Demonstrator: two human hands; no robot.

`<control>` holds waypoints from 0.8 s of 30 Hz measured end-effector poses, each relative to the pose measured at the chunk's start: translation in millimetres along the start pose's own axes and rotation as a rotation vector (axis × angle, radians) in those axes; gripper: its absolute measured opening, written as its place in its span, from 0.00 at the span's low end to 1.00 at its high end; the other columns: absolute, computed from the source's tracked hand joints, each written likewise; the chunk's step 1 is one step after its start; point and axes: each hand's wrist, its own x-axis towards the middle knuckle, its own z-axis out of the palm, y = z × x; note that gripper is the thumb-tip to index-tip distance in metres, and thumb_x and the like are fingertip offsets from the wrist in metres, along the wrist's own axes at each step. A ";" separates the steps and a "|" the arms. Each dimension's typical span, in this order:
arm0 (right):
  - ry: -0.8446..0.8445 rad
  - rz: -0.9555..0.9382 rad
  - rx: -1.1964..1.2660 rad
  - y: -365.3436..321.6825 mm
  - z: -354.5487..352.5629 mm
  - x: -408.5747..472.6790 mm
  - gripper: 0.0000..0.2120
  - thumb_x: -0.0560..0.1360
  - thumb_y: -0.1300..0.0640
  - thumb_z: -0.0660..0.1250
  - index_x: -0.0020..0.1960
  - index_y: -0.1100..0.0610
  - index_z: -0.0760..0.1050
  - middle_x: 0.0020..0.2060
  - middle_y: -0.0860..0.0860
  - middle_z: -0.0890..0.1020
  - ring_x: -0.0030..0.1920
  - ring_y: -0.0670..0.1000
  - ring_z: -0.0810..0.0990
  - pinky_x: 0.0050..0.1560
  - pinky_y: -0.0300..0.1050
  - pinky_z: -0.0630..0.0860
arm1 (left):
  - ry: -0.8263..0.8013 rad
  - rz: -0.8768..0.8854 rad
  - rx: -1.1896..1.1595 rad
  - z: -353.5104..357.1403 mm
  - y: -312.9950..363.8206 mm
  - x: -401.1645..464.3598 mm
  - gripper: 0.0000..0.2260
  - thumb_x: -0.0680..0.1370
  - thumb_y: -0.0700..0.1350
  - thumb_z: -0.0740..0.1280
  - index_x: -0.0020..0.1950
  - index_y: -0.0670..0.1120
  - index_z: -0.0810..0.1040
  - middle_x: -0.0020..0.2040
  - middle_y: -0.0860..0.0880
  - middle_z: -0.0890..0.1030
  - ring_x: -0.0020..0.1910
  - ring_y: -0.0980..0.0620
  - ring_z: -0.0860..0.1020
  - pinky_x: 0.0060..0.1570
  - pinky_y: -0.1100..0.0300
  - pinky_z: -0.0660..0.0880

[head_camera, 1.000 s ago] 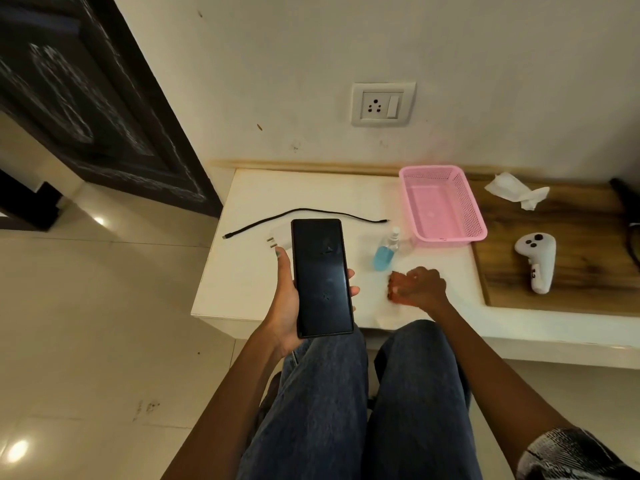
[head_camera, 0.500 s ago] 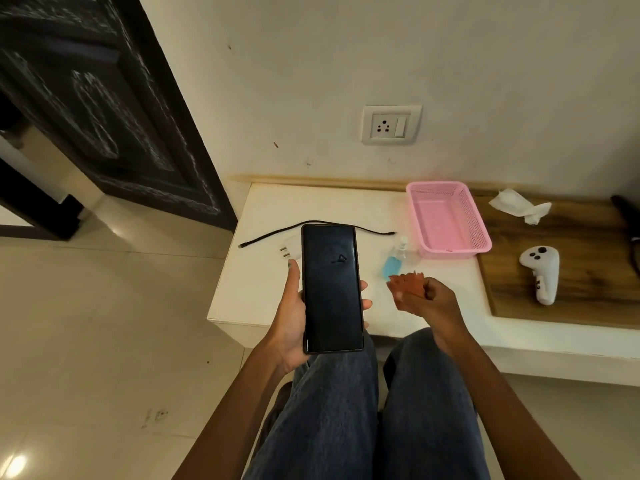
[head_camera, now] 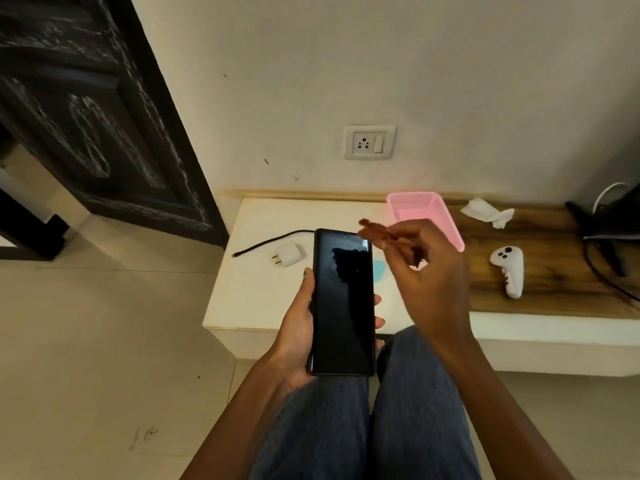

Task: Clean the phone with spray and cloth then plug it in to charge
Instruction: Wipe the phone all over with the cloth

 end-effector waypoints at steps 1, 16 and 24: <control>-0.039 -0.060 -0.058 -4.0 3.1 -2.2 0.06 0.73 0.64 0.69 0.49 0.59 0.77 0.41 0.38 0.78 0.45 0.36 0.79 0.46 0.28 0.76 | 0.019 0.006 0.041 2.5 -0.2 -1.7 0.30 0.76 0.66 0.49 0.59 0.47 0.80 0.54 0.41 0.82 0.50 0.43 0.81 0.53 0.44 0.77; -0.183 -0.371 -0.267 11.5 16.3 -39.1 0.18 0.64 0.69 0.70 0.54 0.69 0.77 0.50 0.63 0.82 0.51 0.62 0.81 0.56 0.56 0.72 | 0.086 0.044 0.076 16.1 -1.1 -16.0 0.28 0.74 0.64 0.57 0.59 0.46 0.80 0.51 0.42 0.84 0.46 0.45 0.84 0.42 0.55 0.81; -0.178 -0.431 -0.358 13.2 16.7 -47.5 0.12 0.69 0.67 0.66 0.52 0.68 0.79 0.49 0.61 0.83 0.52 0.60 0.81 0.56 0.57 0.75 | 0.017 0.025 -0.005 15.5 -2.3 -16.1 0.27 0.73 0.64 0.57 0.53 0.46 0.84 0.48 0.43 0.85 0.46 0.47 0.84 0.44 0.55 0.81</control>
